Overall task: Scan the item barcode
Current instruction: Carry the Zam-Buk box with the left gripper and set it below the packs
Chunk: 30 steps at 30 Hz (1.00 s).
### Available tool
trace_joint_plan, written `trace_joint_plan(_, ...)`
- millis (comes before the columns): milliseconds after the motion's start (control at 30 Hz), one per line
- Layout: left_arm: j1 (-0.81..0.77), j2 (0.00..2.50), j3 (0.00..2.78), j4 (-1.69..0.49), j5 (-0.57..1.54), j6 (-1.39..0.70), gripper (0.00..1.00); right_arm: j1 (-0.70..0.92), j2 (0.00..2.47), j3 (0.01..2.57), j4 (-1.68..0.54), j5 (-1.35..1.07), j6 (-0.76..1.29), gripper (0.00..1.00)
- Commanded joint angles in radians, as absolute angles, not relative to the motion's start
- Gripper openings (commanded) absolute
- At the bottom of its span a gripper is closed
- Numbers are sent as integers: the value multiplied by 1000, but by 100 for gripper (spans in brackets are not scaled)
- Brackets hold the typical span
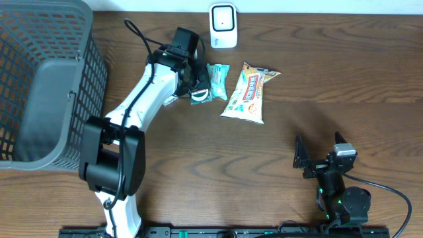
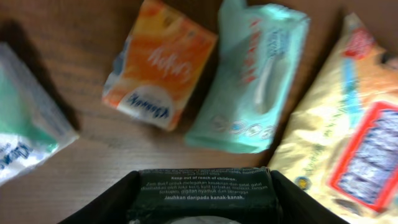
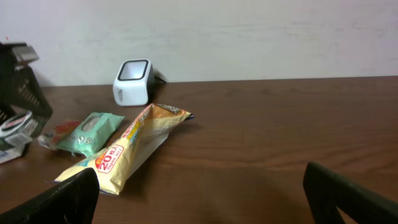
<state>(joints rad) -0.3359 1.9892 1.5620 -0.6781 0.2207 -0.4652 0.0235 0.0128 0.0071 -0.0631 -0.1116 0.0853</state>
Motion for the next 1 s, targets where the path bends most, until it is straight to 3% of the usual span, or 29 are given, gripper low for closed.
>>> trace_joint_plan(0, -338, 1996, 1559, -703, 189, -445, 68, 15, 9, 6, -67, -108, 70, 99)
trace_joint_plan(100, -337, 1993, 1559, -722, 189, -432, 80, 15, 9, 6, -67, -108, 70, 99)
trace_joint_plan(167, -334, 1985, 1561, -726, 190, -413, 82, 15, 9, 6, -67, -108, 70, 99)
trace_joint_plan(367, -293, 1880, 1600, -768, 190, -400, 85, 15, 9, 6, -67, -108, 70, 99)
trace_joint_plan(733, -25, 1392, 1603, -901, 189, -400, 89, 15, 9, 6, -67, -108, 70, 99)
trace_joint_plan(867, -26, 1363, 1602, -928, 203, -401, 79, 15, 9, 6, -67, -108, 70, 99)
trace_joint_plan(933, -56, 1376, 1586, -928, 224, -400, 61, 15, 9, 6, -67, -108, 70, 99)
trace_joint_plan(967, -70, 1385, 1578, -923, 224, -400, 47, 15, 9, 6, -67, -108, 70, 99)
